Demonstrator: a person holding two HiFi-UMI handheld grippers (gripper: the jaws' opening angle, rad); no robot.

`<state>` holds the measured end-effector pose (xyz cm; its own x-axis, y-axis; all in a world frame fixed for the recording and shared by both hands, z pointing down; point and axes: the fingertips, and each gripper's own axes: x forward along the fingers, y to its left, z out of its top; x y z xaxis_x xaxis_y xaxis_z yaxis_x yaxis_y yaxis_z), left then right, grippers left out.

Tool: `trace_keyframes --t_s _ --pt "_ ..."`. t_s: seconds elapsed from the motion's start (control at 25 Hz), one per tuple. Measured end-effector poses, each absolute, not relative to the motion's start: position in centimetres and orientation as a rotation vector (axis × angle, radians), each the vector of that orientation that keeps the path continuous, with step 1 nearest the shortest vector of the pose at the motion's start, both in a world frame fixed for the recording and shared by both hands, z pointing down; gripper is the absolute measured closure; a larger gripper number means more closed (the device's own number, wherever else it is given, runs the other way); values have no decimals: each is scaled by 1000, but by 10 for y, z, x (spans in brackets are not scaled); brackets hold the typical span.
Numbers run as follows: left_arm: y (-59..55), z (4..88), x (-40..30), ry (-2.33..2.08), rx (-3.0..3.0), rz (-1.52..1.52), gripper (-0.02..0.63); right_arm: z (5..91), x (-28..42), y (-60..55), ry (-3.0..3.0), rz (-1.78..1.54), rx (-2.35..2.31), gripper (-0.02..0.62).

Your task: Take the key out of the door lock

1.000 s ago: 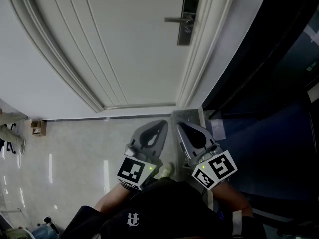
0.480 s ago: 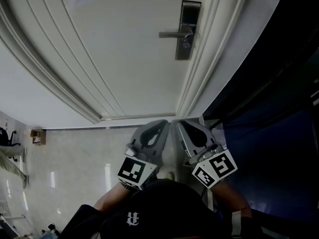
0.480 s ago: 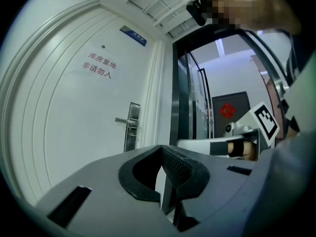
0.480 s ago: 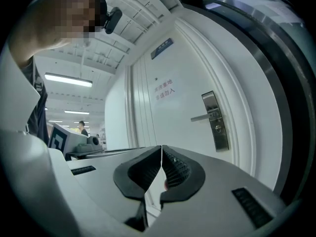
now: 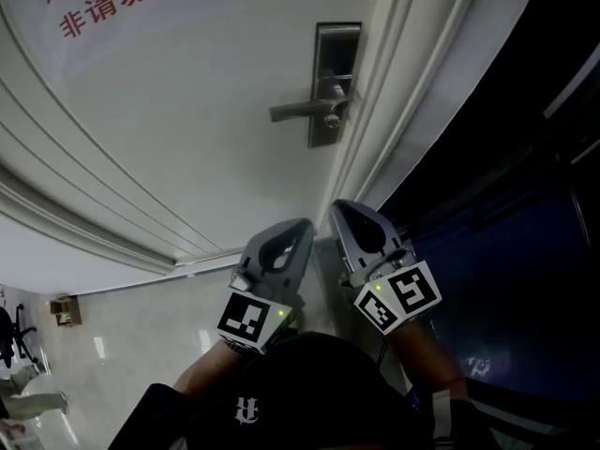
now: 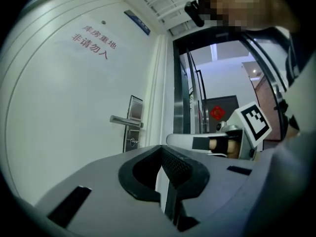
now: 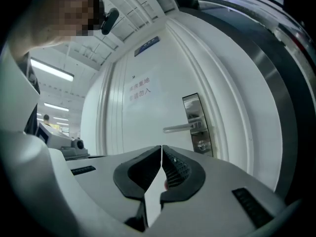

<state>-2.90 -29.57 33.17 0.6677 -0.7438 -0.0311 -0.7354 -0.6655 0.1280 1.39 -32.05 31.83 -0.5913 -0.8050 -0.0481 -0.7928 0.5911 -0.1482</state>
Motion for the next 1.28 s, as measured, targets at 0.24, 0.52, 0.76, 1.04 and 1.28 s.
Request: trace_keyframes --t_s 0.24,0.52,0.76,1.04,1.28 --pt "-332 342 -35 -1177 2782 -101 600 330 22 -388 2770 377 -1709 578" --pt "-353 350 -46 -1166 2777 -79 600 351 25 -445 2653 1626 -1953 577" --pt "-368 360 -48 -1193 2797 -31 600 370 26 -476 2418 2203 -1916 574" --pt "-386 351 -37 -1179 2818 -62 600 366 19 -494 2298 2375 -1837 532" --pt "-392 355 -35 -1178 2801 -51 600 367 13 -501 2186 2488 -1798 555"
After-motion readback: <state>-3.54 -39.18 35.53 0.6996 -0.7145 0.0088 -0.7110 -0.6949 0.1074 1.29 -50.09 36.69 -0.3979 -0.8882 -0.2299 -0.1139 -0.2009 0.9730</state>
